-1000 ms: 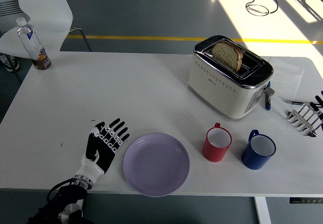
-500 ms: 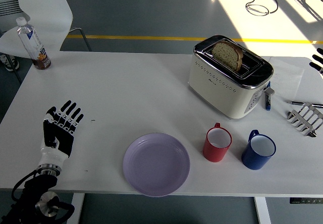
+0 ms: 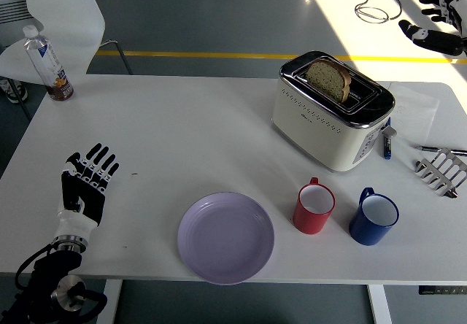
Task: Push plate across desktop,pick up the break from the machine,place the break in the plate
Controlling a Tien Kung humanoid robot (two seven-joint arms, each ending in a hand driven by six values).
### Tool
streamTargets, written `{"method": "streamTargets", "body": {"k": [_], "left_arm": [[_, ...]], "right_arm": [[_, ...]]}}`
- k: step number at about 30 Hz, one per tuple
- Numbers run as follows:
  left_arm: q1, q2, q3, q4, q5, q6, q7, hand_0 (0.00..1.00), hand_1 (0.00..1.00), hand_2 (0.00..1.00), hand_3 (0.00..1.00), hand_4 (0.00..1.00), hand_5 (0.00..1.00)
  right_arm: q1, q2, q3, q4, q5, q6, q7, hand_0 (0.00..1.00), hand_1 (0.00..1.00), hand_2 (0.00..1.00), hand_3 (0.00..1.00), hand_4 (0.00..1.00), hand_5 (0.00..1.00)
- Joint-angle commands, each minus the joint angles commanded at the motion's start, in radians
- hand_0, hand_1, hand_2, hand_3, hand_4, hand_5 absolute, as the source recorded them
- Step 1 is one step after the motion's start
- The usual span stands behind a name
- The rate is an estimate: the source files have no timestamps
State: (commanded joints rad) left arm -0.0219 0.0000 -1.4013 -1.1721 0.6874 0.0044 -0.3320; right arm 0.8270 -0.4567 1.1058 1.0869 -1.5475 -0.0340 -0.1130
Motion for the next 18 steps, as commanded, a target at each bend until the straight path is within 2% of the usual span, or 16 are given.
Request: {"method": "streamTargets", "body": {"k": [3,5,6,8,11,12,15,17,18], "left_arm": [[0.006,0.000,-0.001,0.003,-0.002,0.027,-0.002,0.824,0.804,0.817,0.730,0.471,0.998],[0.007,0.000,-0.001,0.004,-0.004,0.042,-0.004,0.824,0.804,0.817,0.730,0.471,0.998],[0.007,0.000,-0.001,0.004,-0.006,0.048,-0.007,0.819,0.791,0.812,0.722,0.464,0.998],[0.002,0.000,0.001,0.002,-0.004,0.057,-0.008,0.819,0.791,0.812,0.722,0.464,0.998],[-0.005,0.000,0.008,0.001,0.005,0.090,-0.002,0.819,0.791,0.812,0.722,0.464,0.998],[-0.007,0.000,0.010,0.003,0.001,0.102,-0.004,0.802,0.756,0.770,0.681,0.447,0.998],[-0.006,0.000,0.012,0.006,0.001,0.121,-0.003,0.802,0.756,0.770,0.681,0.447,0.998],[-0.004,0.000,0.012,0.005,0.003,0.125,-0.002,0.802,0.756,0.770,0.681,0.447,0.998],[-0.002,0.000,0.012,0.004,0.007,0.128,-0.001,0.799,0.752,0.767,0.657,0.441,0.998]], "right_arm": [[0.112,0.039,-0.093,-0.095,-0.101,0.017,-0.012,0.845,0.817,0.820,0.967,0.813,0.223],[0.151,0.059,-0.125,-0.131,-0.117,0.028,-0.015,0.845,0.817,0.820,0.967,0.813,0.223],[0.179,0.087,-0.147,-0.168,-0.129,0.042,-0.018,0.773,0.711,0.685,0.900,0.826,0.220],[0.228,0.138,-0.176,-0.238,-0.157,0.057,-0.024,0.773,0.711,0.685,0.900,0.826,0.220],[0.260,0.174,-0.185,-0.309,-0.199,0.080,-0.030,0.773,0.711,0.685,0.900,0.826,0.220],[0.274,0.188,-0.189,-0.332,-0.218,0.093,-0.034,0.726,0.592,0.575,0.807,0.839,0.230],[0.311,0.226,-0.211,-0.407,-0.225,0.130,-0.047,0.726,0.592,0.575,0.807,0.839,0.230],[0.322,0.239,-0.219,-0.435,-0.220,0.142,-0.051,0.726,0.592,0.575,0.807,0.839,0.230],[0.330,0.249,-0.223,-0.452,-0.214,0.146,-0.055,0.711,0.580,0.569,0.768,0.838,0.243]]}}
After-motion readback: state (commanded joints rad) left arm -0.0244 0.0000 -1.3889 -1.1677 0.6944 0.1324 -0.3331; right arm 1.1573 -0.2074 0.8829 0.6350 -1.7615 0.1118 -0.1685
